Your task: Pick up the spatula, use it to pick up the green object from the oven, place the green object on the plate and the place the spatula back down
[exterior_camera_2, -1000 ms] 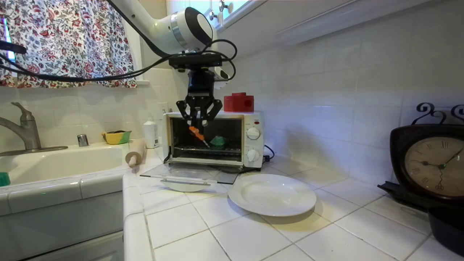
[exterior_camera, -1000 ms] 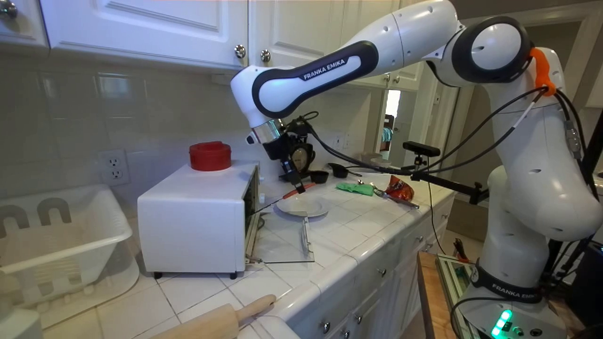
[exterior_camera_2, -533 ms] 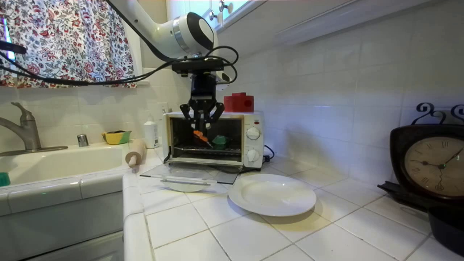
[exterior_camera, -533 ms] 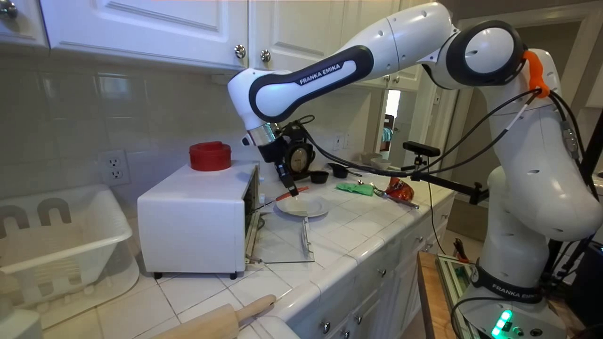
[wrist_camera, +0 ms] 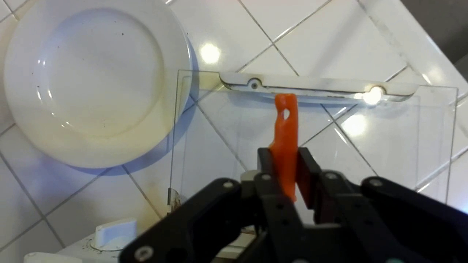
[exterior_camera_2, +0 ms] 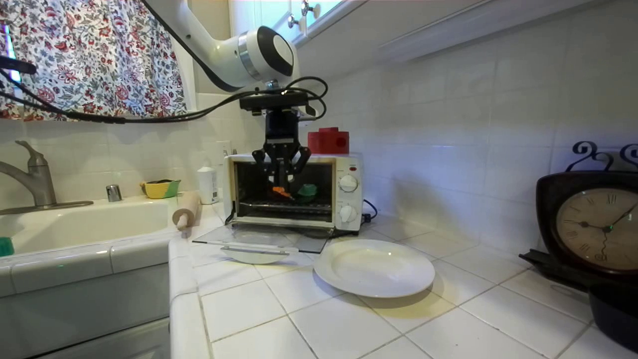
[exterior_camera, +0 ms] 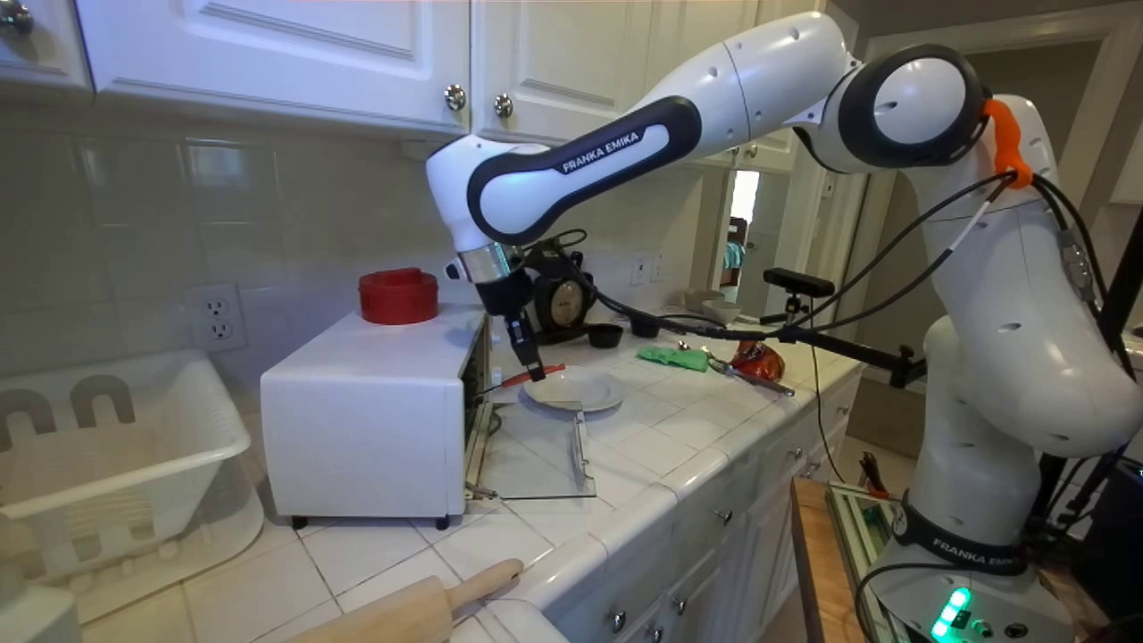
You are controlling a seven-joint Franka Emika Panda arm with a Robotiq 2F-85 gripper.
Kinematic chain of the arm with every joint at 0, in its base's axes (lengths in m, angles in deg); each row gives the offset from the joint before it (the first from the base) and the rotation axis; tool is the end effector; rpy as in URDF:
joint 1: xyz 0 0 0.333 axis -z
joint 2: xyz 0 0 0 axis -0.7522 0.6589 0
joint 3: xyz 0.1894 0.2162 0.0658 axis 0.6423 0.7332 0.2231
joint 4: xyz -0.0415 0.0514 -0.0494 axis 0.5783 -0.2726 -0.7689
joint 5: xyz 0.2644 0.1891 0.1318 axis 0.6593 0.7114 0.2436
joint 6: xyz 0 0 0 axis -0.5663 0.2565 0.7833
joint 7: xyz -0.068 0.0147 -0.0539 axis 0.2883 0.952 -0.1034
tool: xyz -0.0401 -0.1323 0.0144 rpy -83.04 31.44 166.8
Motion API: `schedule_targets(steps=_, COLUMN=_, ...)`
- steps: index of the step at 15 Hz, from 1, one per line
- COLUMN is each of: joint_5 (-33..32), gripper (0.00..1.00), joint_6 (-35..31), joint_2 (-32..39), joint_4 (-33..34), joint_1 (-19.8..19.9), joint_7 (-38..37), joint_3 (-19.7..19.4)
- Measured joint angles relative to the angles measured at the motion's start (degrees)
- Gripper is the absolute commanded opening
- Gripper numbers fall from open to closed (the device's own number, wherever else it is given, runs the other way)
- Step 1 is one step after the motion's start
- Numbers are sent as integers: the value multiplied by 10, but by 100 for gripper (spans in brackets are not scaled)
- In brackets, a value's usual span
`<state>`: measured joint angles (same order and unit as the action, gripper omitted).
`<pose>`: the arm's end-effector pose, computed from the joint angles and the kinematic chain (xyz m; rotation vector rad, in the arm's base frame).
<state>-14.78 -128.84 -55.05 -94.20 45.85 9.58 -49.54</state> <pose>0.5741 0.0230 0.3536 2.8530 0.6325 -0.4902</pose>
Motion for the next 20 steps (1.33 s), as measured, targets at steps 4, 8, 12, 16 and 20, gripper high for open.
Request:
schedule_targets(steps=4, joint_5=0, gripper=5, joint_6=-25, joint_2=5, joint_4=0, joint_1=-3, joint_7=-9, joint_3=0)
schedule_targets(steps=8, joint_5=0, gripper=5, joint_6=-44, joint_2=11, joint_4=0, joint_1=-7, joint_7=-21, joint_3=1)
schedule_targets(steps=12, joint_5=0, gripper=5, joint_6=-69, joint_2=17, joint_4=0, joint_1=-9, joint_7=-29, joint_3=1)
schedule_targets(steps=16, joint_5=0, gripper=5, joint_6=-100, joint_2=22, joint_4=-2, joint_1=-9, joint_7=-29, joint_3=1)
schedule_targets(steps=20, joint_5=0, gripper=5, joint_6=-128, joint_2=27, joint_4=-6, joint_1=-9, joint_7=-29, joint_3=0)
